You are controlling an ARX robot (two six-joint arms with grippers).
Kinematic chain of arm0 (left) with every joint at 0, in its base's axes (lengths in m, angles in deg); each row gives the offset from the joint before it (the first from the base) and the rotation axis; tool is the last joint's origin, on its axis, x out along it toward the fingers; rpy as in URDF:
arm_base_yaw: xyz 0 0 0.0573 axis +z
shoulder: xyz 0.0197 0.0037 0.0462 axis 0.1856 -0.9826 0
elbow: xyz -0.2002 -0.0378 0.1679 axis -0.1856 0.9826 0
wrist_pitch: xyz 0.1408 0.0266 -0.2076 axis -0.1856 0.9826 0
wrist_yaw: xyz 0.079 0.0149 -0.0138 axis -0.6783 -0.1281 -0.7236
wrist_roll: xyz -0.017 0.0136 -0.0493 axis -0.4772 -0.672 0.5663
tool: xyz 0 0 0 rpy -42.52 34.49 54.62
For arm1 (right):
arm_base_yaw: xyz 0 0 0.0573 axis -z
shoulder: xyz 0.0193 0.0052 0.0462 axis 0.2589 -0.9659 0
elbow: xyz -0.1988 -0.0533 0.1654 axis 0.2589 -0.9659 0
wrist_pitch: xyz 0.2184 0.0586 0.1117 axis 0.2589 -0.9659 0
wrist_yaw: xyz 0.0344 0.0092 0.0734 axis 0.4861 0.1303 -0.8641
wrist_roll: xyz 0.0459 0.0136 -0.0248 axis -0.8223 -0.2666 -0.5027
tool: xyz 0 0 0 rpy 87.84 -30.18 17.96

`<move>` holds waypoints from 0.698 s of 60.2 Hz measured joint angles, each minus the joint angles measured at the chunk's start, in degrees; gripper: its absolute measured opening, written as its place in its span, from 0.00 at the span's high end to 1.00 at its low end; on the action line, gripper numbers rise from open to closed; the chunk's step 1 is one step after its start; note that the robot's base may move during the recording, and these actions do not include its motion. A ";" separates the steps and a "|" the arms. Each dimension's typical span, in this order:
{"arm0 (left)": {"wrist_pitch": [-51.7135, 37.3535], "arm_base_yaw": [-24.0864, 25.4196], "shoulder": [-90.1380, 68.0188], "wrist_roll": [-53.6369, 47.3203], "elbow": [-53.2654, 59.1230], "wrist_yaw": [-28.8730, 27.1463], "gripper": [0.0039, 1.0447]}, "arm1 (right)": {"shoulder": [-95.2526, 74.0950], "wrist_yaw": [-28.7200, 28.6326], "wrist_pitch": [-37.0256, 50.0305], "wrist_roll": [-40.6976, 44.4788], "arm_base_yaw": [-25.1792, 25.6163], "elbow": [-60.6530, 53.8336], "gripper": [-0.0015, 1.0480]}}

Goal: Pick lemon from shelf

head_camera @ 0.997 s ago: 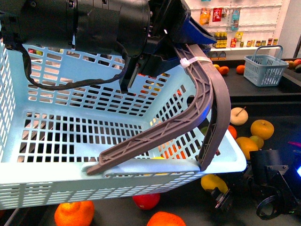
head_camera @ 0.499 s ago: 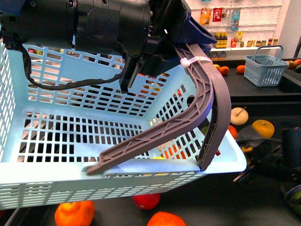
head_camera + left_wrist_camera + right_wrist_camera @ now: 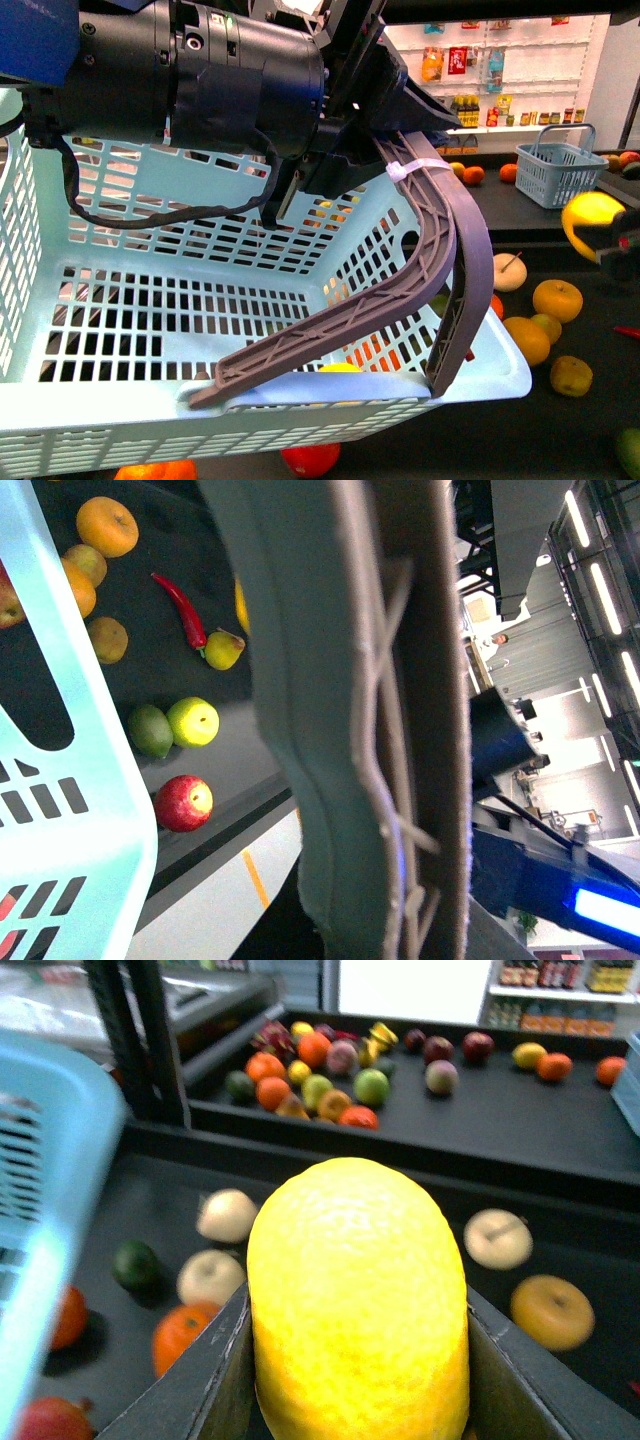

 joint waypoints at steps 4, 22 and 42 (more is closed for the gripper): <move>-0.02 0.00 0.00 0.00 0.00 0.00 0.93 | 2.64 -0.04 -1.27 -2.03 -2.73 -0.96 0.53; 0.00 0.00 0.00 0.02 0.00 0.00 0.93 | 4.46 0.59 -2.03 -5.73 -11.69 -7.50 0.53; 0.00 0.00 0.00 -0.02 0.00 -0.04 0.93 | 3.19 1.07 -0.66 -6.19 -16.35 -10.01 0.53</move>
